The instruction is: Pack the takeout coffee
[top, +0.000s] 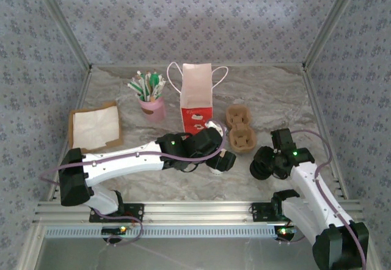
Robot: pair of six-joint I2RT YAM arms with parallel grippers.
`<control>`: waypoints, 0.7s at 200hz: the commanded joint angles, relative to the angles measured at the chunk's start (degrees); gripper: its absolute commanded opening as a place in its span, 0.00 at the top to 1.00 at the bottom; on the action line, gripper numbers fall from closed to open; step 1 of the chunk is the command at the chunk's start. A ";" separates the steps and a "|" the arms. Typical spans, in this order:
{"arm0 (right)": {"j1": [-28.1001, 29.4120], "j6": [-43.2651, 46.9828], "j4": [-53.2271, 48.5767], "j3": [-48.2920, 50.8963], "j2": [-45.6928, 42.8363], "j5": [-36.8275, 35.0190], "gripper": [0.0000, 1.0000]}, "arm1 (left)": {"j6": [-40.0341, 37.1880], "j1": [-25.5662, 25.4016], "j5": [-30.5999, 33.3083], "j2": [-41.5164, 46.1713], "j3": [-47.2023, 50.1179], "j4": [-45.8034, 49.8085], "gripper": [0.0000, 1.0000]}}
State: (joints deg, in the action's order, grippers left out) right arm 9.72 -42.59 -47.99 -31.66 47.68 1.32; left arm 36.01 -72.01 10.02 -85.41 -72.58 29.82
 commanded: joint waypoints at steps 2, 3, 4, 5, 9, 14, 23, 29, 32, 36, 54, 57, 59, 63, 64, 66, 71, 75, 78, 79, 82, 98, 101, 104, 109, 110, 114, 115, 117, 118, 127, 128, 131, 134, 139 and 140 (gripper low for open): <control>-0.35 0.50 -0.70 -0.40 -0.01 -0.55 0.25 | -0.16 0.23 -0.14 0.45 -0.11 -0.74 0.01; -0.28 0.54 -0.70 -0.37 -0.03 -0.54 0.25 | -0.16 0.22 -0.12 0.43 -0.11 -0.74 0.00; -0.25 0.56 -0.70 -0.44 -0.08 -0.58 0.25 | -0.15 0.21 -0.15 0.42 -0.11 -0.74 0.01; -0.28 0.57 -0.70 -0.47 -0.06 -0.56 0.25 | -0.15 0.25 -0.16 0.42 -0.11 -0.78 0.01; -0.30 0.53 -0.86 -0.48 -0.10 -0.62 0.25 | -0.17 0.25 -0.18 0.44 -0.11 -0.73 0.00; -0.32 0.55 -0.87 -0.44 -0.09 -0.50 0.25 | -0.17 0.22 -0.16 0.43 -0.04 -0.75 0.01; -0.28 0.51 -0.79 -0.52 -0.10 -0.45 0.24 | -0.17 0.29 -0.16 0.46 -0.09 -0.84 0.00; -0.24 0.57 -0.69 -0.45 -0.03 -0.47 0.23 | -0.20 0.25 -0.16 0.42 -0.08 -0.84 0.01; -0.22 0.61 -0.74 -0.38 -0.03 -0.41 0.22 | -0.20 0.28 -0.17 0.42 -0.11 -0.82 0.01; -0.27 0.66 -0.71 -0.36 0.07 -0.26 0.21 | -0.15 0.27 -0.18 0.42 0.00 -0.90 0.01; -0.22 0.71 -0.71 -0.34 0.16 -0.03 0.22 | -0.07 0.21 -0.16 0.41 0.10 -1.00 0.01; -0.22 0.74 -0.71 -0.32 0.19 -0.12 0.23 | -0.13 0.20 -0.18 0.38 0.14 -1.07 0.01; -0.25 0.75 -0.70 -0.26 0.15 -0.10 0.23 | -0.12 0.27 -0.18 0.34 0.15 -1.12 0.01; -0.20 0.75 -0.66 -0.28 0.07 -0.15 0.24 | -0.11 0.22 -0.13 0.39 0.15 -1.10 0.00; -0.26 0.75 -0.68 -0.26 0.01 -0.12 0.24 | -0.09 0.26 -0.16 0.36 0.20 -1.09 0.01; -0.23 0.75 -0.63 -0.25 -0.03 -0.10 0.24 | -0.09 0.28 -0.13 0.34 0.17 -1.13 0.00; -0.24 0.75 -0.42 -0.24 -0.10 -0.17 0.25 | -0.02 0.22 -0.23 0.41 0.15 -1.08 0.01; -0.20 0.75 -0.60 -0.24 -0.13 -0.25 0.25 | -0.04 0.28 -0.24 0.37 0.19 -1.08 0.00; -0.24 0.68 -0.69 -0.23 -0.13 -0.24 0.26 | 0.00 0.28 -0.26 0.40 0.22 -1.08 0.00; -0.23 0.67 -0.70 -0.20 -0.18 -0.26 0.26 | 0.01 0.24 -0.22 0.41 0.23 -1.08 0.01; -0.22 0.67 -0.70 -0.23 -0.14 -0.23 0.26 | 0.01 0.21 -0.25 0.34 0.24 -1.15 0.01; -0.15 0.58 -1.03 -0.40 -0.33 -0.32 0.31 | 0.11 0.23 -0.21 0.55 0.43 -1.16 0.01; -0.19 0.58 -1.05 -0.43 -0.40 -0.40 0.31 | 0.09 0.24 -0.18 0.54 0.53 -1.18 0.01; -0.19 0.58 -1.18 -0.44 -0.44 -0.39 0.31 | 0.10 0.28 -0.18 0.60 0.52 -1.19 0.00; -0.16 0.57 -1.33 -0.59 -0.56 -0.45 0.31 | 0.03 0.27 -0.16 0.66 0.57 -1.17 0.01; -0.15 0.53 -1.32 -0.64 -0.57 -0.45 0.31 | 0.07 0.24 -0.21 0.67 0.54 -1.17 0.00; -0.15 0.43 -1.51 -0.60 -0.69 -0.53 0.32 | 0.04 0.27 -0.18 0.72 0.58 -1.16 0.01; -0.14 0.41 -1.55 -0.69 -0.72 -0.57 0.31 | 0.03 0.24 -0.18 0.75 0.59 -1.17 0.01; -0.20 0.47 -1.60 -0.68 -0.72 -0.63 0.32 | 0.09 0.23 -0.18 0.70 0.59 -1.19 0.01; -0.21 0.44 -1.59 -0.68 -0.78 -0.67 0.32 | 0.10 0.26 -0.18 0.73 0.59 -1.18 0.01; -0.14 0.40 -1.83 -0.91 -0.99 -0.77 0.32 | 0.08 0.21 -0.13 0.74 0.59 -1.32 0.00; -0.18 0.40 -1.88 -0.93 -1.04 -0.78 0.32 | 0.10 0.20 -0.15 0.76 0.59 -1.29 0.01; -0.14 0.36 -1.93 -0.99 -1.14 -0.86 0.32 | 0.11 0.21 -0.17 0.75 0.65 -1.26 0.00; -0.18 0.32 -2.05 -1.05 -1.17 -0.84 0.32 | 0.09 0.25 -0.17 0.73 0.69 -1.26 0.01; -0.09 0.31 -2.23 -1.16 -1.19 -0.88 0.32 | 0.16 0.20 -0.17 0.74 0.68 -1.28 0.01; -0.07 0.31 -2.26 -1.19 -1.19 -0.88 0.32 | 0.18 0.25 -0.17 0.71 0.64 -1.27 0.01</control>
State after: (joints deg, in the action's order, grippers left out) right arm 9.72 -42.37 -48.16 -31.66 47.40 1.32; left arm 36.03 -72.01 9.87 -85.41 -72.14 29.76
